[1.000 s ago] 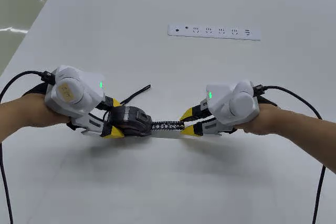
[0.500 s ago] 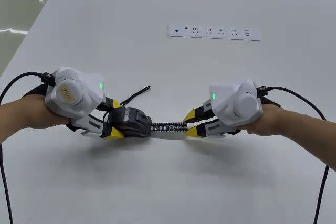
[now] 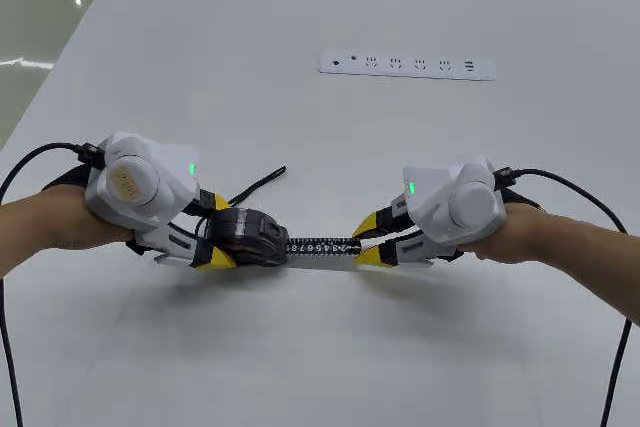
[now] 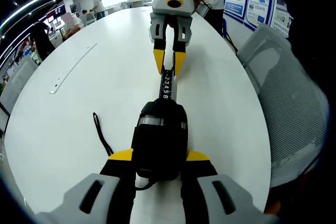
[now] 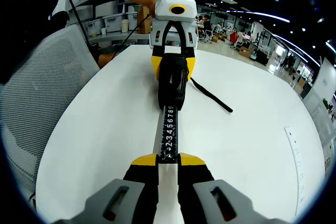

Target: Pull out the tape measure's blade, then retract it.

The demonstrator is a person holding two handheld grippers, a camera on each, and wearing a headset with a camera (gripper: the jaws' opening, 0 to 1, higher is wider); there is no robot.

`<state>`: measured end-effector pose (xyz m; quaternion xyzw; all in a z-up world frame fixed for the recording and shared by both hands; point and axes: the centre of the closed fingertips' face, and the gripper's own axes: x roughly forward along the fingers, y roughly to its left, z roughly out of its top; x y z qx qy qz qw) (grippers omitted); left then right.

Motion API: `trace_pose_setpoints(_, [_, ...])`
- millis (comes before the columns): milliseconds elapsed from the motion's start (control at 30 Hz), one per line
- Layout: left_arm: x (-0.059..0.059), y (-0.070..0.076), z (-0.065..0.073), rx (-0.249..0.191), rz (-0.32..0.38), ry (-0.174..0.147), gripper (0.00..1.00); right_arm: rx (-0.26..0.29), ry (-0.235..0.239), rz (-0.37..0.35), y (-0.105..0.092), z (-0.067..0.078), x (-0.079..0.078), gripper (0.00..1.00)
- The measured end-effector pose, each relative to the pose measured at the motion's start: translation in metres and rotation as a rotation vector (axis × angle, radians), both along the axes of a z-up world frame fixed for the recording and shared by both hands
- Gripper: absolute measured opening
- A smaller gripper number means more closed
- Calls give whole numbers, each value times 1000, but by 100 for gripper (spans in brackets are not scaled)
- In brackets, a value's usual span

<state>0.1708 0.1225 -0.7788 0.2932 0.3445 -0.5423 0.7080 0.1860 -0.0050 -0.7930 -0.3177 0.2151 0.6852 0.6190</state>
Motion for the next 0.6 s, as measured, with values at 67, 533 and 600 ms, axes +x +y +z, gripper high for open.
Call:
trace_pose_setpoints(67, [0, 0, 0, 0, 0, 0, 28, 0, 1, -1, -1, 0, 0, 12])
trace_pose_setpoints(533, [1, 1, -1, 3, -3, 2, 28, 1, 2, 1, -5, 1, 0, 12])
trace_pose_setpoints(600, [1, 1, -2, 4, -4, 2, 28, 1, 2, 0, -6, 1, 0, 12])
